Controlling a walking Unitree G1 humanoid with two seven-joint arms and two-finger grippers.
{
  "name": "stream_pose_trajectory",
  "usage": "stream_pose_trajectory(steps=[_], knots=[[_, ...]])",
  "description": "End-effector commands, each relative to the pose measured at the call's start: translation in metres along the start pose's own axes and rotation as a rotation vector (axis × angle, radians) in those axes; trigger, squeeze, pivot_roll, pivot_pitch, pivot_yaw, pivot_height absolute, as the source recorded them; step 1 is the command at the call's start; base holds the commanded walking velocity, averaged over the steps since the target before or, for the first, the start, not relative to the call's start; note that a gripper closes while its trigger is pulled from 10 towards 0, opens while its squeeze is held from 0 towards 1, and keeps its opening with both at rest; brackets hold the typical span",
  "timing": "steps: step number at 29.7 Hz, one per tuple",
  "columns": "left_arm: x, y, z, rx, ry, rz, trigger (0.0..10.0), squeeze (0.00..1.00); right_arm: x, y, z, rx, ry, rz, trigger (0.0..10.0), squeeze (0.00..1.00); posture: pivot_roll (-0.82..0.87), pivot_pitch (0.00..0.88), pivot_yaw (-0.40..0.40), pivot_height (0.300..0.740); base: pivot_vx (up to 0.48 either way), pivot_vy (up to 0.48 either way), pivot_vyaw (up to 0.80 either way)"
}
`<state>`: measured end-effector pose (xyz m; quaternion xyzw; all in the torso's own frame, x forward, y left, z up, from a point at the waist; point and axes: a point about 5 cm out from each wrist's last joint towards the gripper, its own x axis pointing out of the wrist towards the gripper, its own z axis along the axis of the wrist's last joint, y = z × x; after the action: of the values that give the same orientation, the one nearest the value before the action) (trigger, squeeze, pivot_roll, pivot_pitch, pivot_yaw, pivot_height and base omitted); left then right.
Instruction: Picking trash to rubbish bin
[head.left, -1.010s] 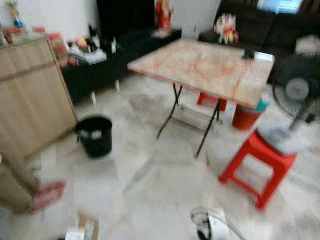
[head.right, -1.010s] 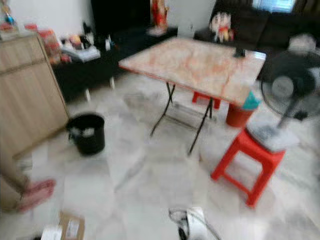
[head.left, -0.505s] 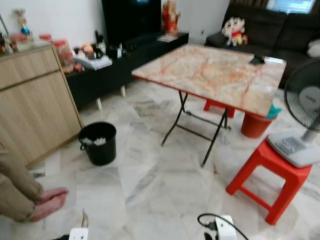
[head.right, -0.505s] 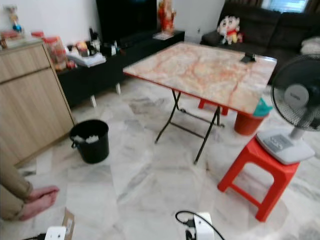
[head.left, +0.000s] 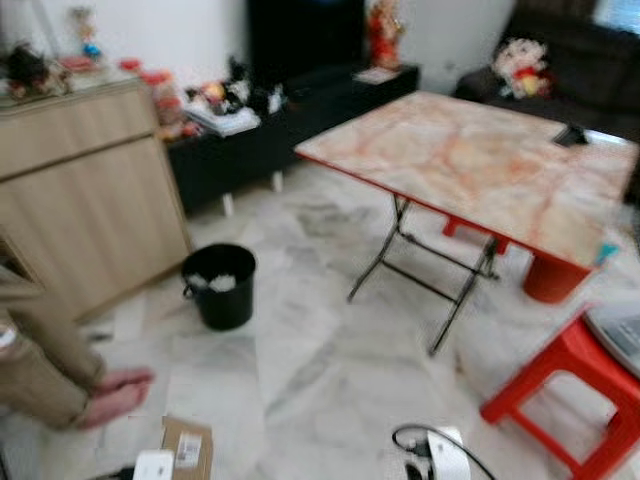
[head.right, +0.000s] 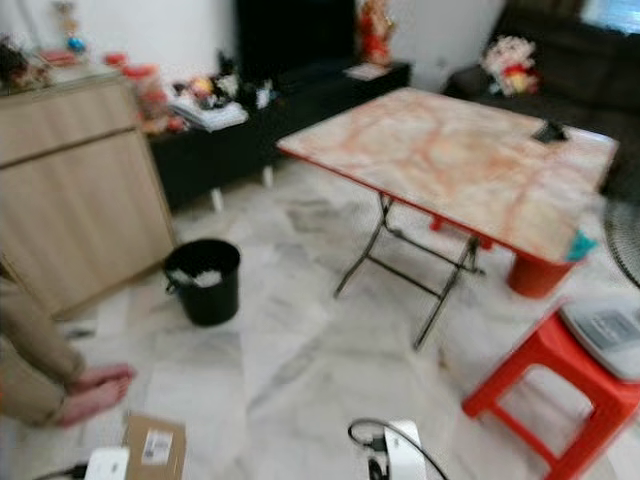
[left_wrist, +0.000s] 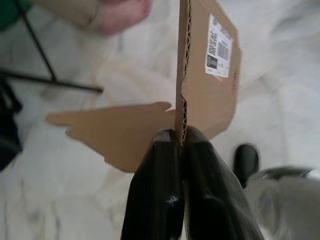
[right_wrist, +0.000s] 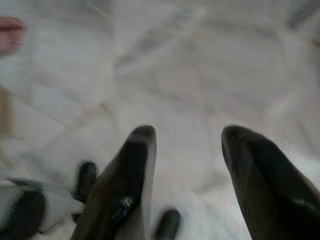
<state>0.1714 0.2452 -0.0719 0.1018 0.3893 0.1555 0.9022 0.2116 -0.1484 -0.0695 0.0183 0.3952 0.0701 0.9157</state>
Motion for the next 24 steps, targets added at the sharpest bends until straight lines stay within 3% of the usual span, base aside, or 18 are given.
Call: stream_pose_trajectory(steps=[1, 5, 10, 24], knots=[[0.0007, -0.0046, 0.0034, -0.001, -0.004, -0.011, 10.0, 0.0, -0.0017, -0.005, -0.0036, 0.014, 0.009, -0.017, 10.0, 0.0, 0.02, 0.077, -0.051, 0.74, 0.326, 0.0, 0.0], [0.0007, -0.0046, 0.0035, -0.001, -0.004, -0.01, 10.0, 0.0, -0.0017, -0.0047, -0.0035, 0.0, 0.007, -0.015, 10.0, 0.0, 0.02, 0.077, -0.051, 0.74, 0.327, 0.0, 0.0], [0.0009, -0.0045, 0.0041, -0.002, -0.006, -0.01, 10.0, 0.0, -0.0015, -0.0043, -0.0033, 0.002, 0.007, -0.014, 10.0, 0.0, 0.02, 0.078, -0.052, 0.74, 0.329, 0.0, 0.76], [0.0011, -0.0041, 0.0047, -0.006, -0.008, -0.006, 10.0, 0.0, -0.0013, -0.0042, -0.0026, 0.016, 0.005, -0.015, 10.0, 0.0, 0.02, 0.082, -0.055, 0.74, 0.329, 0.0, 0.0]])
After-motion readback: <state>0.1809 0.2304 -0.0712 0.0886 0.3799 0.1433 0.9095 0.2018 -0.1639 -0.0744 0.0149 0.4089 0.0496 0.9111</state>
